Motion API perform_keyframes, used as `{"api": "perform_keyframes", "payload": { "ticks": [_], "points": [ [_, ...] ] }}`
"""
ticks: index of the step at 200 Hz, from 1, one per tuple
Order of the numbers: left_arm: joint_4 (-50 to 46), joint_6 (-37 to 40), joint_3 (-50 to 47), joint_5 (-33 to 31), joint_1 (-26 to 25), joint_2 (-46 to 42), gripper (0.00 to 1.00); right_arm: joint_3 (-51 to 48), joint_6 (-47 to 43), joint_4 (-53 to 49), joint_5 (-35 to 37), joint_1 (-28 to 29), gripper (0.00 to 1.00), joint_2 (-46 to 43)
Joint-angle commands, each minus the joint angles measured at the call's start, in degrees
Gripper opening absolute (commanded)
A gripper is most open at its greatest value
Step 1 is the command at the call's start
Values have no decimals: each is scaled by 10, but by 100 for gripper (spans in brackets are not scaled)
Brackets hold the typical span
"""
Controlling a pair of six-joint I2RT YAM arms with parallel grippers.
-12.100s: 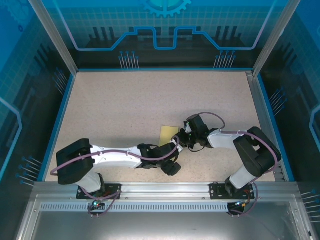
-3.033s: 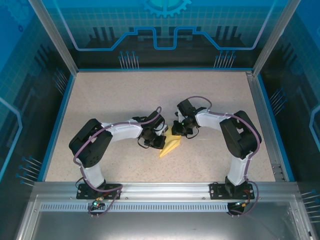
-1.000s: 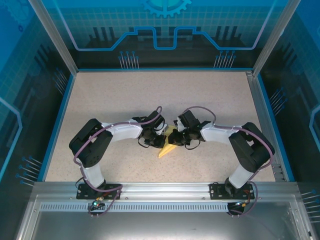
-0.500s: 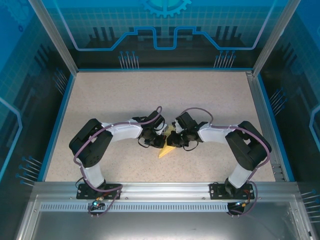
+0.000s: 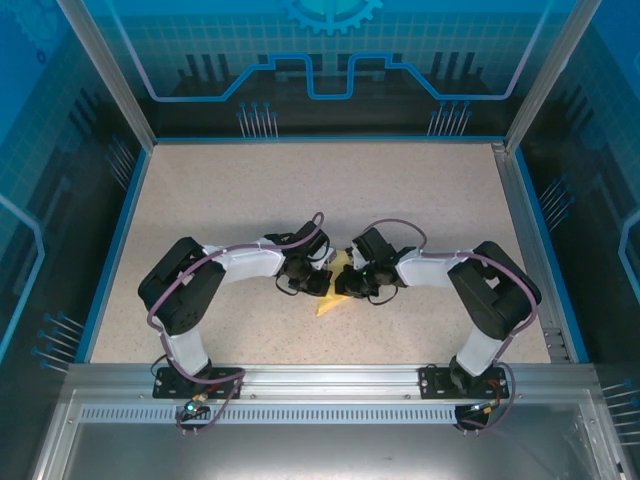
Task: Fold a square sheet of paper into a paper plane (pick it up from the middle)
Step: Third fold the triangle at the center of the table.
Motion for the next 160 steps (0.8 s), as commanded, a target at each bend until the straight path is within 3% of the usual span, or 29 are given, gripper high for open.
{"api": "perform_keyframes", "payload": {
  "ticks": [1, 37, 102, 160],
  "points": [
    [-25, 9, 0, -16, 3, 11, 4, -18, -1, 1, -5, -28, 16, -34],
    [-25, 10, 2, -15, 3, 13, 4, -24, -8, 19, -27, -50, 15, -14],
    [-29, 11, 1, -20, 3, 13, 4, -46, -8, -7, 39, -50, 13, 28],
    [-30, 10, 0, -19, 3, 11, 4, -61, -18, 34, -24, -93, 15, -23]
  ]
}}
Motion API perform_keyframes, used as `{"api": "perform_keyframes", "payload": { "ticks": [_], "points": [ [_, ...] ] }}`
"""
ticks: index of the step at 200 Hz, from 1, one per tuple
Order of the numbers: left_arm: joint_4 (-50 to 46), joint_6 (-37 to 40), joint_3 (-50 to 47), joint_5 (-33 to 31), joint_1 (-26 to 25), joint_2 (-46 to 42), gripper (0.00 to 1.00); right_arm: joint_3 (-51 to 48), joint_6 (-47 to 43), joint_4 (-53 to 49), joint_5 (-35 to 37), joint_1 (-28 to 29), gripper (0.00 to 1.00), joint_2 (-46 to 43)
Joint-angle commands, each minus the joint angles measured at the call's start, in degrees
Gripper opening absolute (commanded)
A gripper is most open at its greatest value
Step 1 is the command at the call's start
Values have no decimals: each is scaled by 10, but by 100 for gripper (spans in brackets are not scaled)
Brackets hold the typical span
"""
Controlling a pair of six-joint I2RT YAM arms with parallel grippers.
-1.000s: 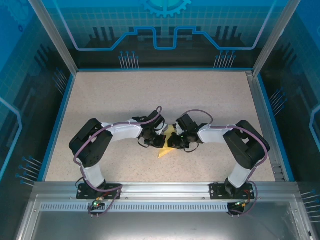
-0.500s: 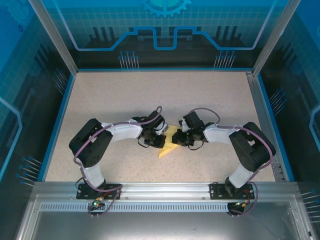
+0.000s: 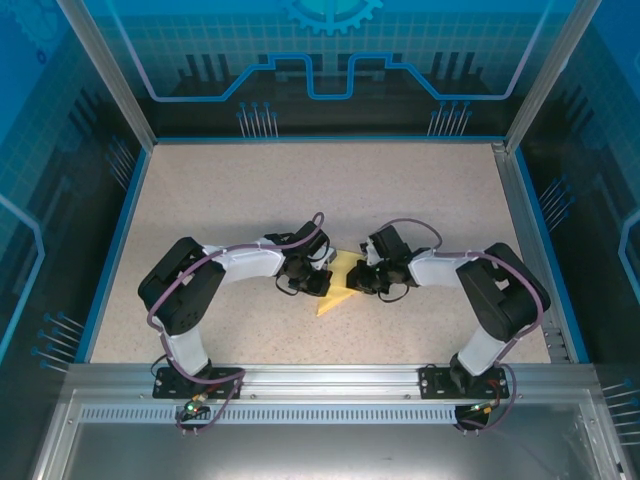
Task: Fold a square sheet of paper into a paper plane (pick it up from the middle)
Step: Third fold the triangle at the center of the table.
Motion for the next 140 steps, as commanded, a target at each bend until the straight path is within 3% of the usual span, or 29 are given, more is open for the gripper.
{"api": "perform_keyframes", "payload": {
  "ticks": [1, 40, 92, 140],
  "points": [
    [-29, 6, 0, -18, 4, 11, 4, -17, -16, -4, -9, -28, 15, -3],
    [-32, 7, 4, -17, 4, 12, 4, -31, -10, 20, -21, -29, 14, 42],
    [-32, 8, 2, -18, 4, 11, 4, -8, -24, -40, 6, -25, 14, -34],
    [-29, 5, 2, -16, 3, 15, 4, 31, -28, -54, 0, 32, 16, -50]
  ]
}}
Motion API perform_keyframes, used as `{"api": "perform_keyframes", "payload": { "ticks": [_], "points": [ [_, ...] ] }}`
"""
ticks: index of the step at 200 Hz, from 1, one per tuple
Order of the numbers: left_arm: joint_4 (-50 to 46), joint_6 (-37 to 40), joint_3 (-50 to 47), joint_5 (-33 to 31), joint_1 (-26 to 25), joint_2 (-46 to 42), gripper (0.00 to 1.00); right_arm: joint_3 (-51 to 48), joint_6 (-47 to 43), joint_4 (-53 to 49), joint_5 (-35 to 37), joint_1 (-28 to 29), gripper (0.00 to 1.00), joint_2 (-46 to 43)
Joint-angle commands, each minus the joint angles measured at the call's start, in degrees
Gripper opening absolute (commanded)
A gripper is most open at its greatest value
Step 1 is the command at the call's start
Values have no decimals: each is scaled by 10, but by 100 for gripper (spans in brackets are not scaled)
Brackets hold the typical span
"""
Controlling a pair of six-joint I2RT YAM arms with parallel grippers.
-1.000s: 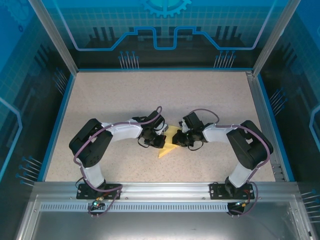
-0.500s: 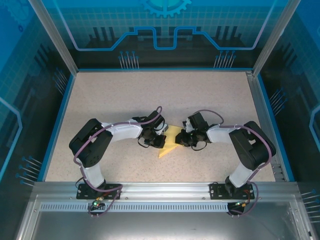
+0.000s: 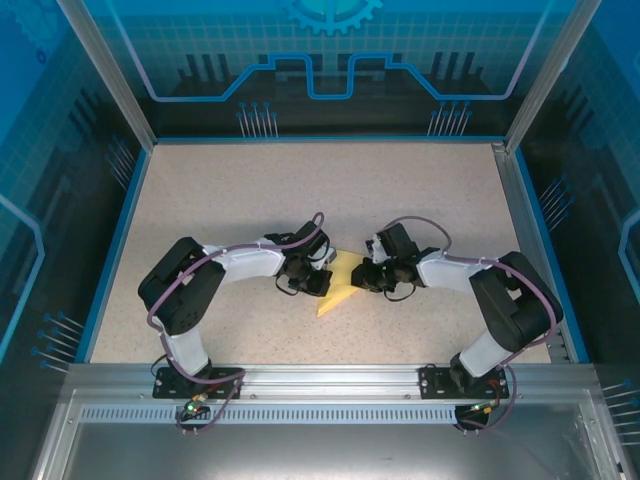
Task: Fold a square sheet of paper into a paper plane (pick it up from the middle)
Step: Third fold the triangle at the center of the table.
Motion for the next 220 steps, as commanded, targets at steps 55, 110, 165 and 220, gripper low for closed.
{"api": "perform_keyframes", "payload": {
  "ticks": [55, 110, 165, 220],
  "points": [
    [-29, 7, 4, -17, 3, 14, 4, 60, 1, -7, 19, 68, 15, 76],
    [-37, 2, 11, -19, 4, 1, 7, 47, 2, -12, 41, 68, 12, 123],
    [-65, -25, 28, -37, 4, -51, 33, 37, 10, -9, 51, 68, 12, 120],
    [-27, -130, -19, 39, 4, -135, 26, 28, 25, -1, 57, 68, 12, 114]
  ]
}}
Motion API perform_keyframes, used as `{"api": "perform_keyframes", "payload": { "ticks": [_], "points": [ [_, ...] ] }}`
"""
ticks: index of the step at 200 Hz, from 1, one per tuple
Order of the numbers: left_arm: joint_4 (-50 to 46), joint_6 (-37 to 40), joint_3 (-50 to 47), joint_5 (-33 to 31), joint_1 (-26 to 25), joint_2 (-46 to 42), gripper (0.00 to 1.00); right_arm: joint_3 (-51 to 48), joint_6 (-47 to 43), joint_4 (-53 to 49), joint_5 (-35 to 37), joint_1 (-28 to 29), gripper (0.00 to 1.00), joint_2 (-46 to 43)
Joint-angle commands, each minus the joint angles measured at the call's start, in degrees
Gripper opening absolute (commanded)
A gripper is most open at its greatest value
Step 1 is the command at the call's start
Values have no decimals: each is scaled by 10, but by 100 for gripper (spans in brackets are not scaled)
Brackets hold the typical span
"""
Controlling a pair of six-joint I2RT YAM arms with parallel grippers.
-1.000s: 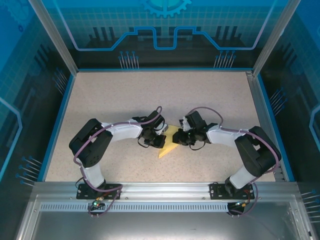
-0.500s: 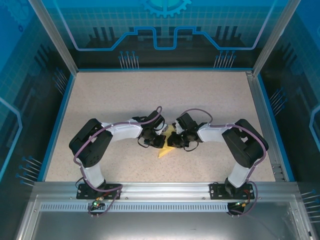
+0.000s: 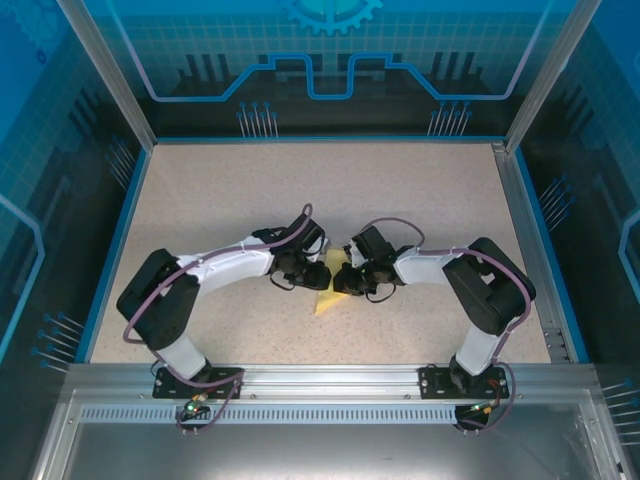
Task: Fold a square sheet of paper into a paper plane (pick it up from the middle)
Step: Third fold the triangle at the center of the table.
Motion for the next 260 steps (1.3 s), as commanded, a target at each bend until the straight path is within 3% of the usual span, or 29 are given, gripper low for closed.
{"api": "perform_keyframes", "payload": {
  "ticks": [1, 36, 59, 260],
  "points": [
    [24, -68, -31, 65, 3, -46, 26, -23, 10, -22, 43, 5, 12, 20],
    [115, -141, -94, 154, 3, -67, 21, -24, 10, -26, 47, 5, 12, 17],
    [135, -152, -101, 178, 3, -44, 20, -23, 10, -27, 47, 5, 12, 20],
    [91, -111, -100, 118, 4, 69, 16, -32, 15, -35, 65, 4, 14, 7]
  ]
}}
